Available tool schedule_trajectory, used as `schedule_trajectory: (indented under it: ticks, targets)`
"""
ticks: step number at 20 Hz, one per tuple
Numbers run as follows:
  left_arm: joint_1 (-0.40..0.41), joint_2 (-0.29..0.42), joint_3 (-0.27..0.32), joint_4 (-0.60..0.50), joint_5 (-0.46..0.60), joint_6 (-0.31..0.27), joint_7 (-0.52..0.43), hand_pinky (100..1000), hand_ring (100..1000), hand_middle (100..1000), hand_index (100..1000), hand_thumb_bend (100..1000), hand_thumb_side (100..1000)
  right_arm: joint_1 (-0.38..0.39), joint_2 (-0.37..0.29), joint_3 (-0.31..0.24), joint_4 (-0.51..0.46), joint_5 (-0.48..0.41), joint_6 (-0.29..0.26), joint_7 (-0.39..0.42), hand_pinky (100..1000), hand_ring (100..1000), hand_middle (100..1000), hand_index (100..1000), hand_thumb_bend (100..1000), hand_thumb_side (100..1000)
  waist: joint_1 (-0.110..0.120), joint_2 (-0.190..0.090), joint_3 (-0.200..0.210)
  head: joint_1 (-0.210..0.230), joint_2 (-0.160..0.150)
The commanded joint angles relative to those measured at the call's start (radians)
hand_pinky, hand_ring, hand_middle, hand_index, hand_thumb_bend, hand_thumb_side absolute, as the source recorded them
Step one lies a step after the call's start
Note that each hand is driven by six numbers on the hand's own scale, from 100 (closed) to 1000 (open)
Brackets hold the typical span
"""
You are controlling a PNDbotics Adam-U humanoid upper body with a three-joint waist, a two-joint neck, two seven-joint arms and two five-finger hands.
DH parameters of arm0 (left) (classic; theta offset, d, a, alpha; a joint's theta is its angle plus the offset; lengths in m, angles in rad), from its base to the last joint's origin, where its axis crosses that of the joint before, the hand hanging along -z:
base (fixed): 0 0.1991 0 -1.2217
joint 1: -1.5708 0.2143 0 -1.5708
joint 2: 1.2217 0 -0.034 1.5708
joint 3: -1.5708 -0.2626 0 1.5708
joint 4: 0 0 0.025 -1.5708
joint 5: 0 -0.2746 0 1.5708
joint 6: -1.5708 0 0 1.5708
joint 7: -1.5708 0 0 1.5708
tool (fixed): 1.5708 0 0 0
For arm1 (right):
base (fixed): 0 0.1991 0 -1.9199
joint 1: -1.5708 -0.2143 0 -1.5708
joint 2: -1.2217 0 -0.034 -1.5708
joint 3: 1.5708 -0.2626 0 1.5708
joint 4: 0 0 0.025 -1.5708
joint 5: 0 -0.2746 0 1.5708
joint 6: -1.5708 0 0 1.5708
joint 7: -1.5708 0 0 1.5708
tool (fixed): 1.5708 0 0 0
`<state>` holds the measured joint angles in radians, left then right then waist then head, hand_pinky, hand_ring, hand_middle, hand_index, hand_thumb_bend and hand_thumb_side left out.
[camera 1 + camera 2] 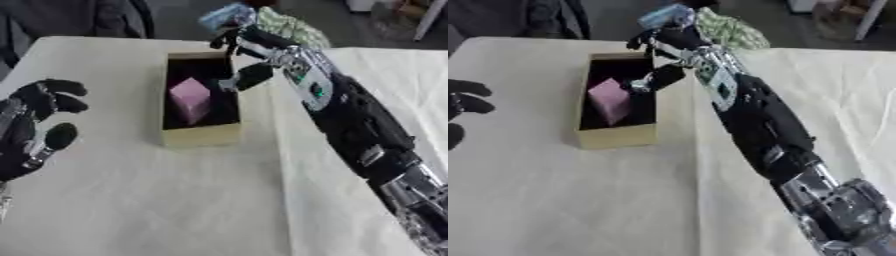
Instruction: Pick up objects on the table and place them in the box.
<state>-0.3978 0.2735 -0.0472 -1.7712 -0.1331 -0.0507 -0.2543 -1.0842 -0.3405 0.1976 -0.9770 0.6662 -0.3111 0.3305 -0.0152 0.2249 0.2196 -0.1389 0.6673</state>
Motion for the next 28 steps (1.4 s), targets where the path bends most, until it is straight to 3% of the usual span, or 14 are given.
schedule_trajectory:
  ticks: [1,2,7,15,21,28]
  targets:
    - [-0.004,0.021,0.016,-0.013,-0.005,0.000,0.009,723,643,672,767,825,716,-0.004,-0.070,-0.002,-0.105,-0.087,0.017,-0.010,739,759,827,905,521,700,0.003,-0.024,-0.015,0.018,0.004]
    - [-0.003,0.021,0.018,-0.013,-0.005,0.000,0.011,723,644,672,767,825,716,0.005,-0.086,-0.001,-0.135,-0.112,0.021,-0.013,740,759,823,905,535,641,0.002,-0.025,-0.024,0.022,0.005]
    - [0.005,0.024,0.029,-0.012,-0.010,0.003,0.026,723,646,674,767,826,714,0.076,-0.167,-0.007,-0.292,-0.250,0.053,-0.043,722,743,808,899,528,628,0.003,-0.028,-0.065,0.048,0.008]
    - [0.017,0.025,0.056,-0.013,-0.015,0.012,0.074,721,646,673,764,830,707,0.333,-0.284,-0.092,-0.614,-0.544,0.160,-0.215,691,716,787,885,530,616,0.007,-0.025,-0.138,0.090,0.005]
    - [0.027,0.025,0.068,-0.012,-0.019,0.014,0.091,721,646,674,764,829,708,0.552,-0.268,-0.172,-0.790,-0.634,0.205,-0.337,670,693,763,872,518,599,0.016,-0.020,-0.177,0.114,0.003]
    - [0.038,0.027,0.076,-0.010,-0.023,0.016,0.099,721,646,675,766,823,710,0.720,-0.198,-0.218,-0.859,-0.624,0.225,-0.388,659,681,750,867,503,610,0.023,-0.010,-0.197,0.117,0.012]
